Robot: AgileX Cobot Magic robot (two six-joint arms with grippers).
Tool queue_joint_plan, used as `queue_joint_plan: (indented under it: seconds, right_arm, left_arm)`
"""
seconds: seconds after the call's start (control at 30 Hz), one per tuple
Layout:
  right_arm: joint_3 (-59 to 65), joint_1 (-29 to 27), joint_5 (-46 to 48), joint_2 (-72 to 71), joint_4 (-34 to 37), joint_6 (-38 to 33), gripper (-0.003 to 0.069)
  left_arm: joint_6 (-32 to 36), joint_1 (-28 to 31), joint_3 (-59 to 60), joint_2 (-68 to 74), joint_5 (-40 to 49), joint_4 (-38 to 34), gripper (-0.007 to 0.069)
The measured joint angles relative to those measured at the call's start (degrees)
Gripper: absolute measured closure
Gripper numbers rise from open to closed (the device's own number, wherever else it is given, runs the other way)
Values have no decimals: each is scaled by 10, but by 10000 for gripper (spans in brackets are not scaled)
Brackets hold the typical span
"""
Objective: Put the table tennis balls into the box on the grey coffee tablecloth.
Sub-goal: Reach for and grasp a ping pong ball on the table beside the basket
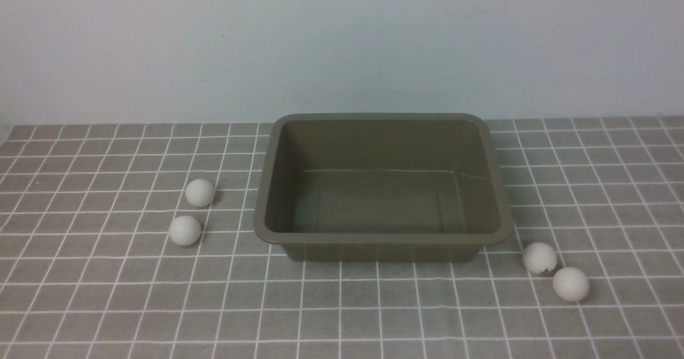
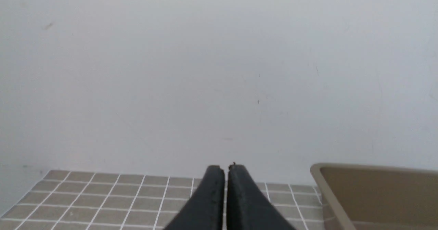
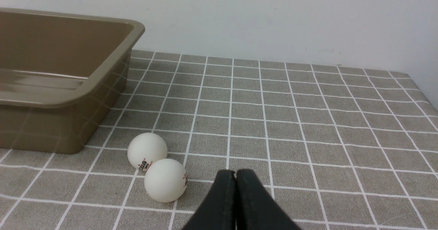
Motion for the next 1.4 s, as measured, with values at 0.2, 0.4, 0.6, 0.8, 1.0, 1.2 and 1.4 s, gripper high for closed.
queue_joint_plan:
  seconds: [0.2, 0.4, 0.6, 0.8, 1.0, 1.2, 1.4]
  right_arm:
    - [2, 0, -13, 0, 9, 4, 673]
    - [4, 0, -162, 0, 200, 109, 673]
    - [4, 0, -252, 0, 297, 132, 673]
    - [-38, 3, -195, 12, 306, 138, 673]
    - [-255, 17, 106, 184, 222, 75, 673]
    - [-470, 18, 405, 456, 129, -10, 673]
    - [-544, 18, 450, 596, 113, -34, 673]
  left_arm:
    - [-41, 0, 1, 0, -82, -20, 629]
    - [-153, 0, -69, 14, -65, -64, 629]
    - [-167, 0, -305, 204, 335, -57, 629]
    - [-15, -1, -475, 449, 611, -66, 629]
    - [100, -1, -530, 637, 625, -99, 629]
    - [159, -1, -610, 819, 626, -116, 629]
    - [190, -1, -688, 938, 629, -118, 625]
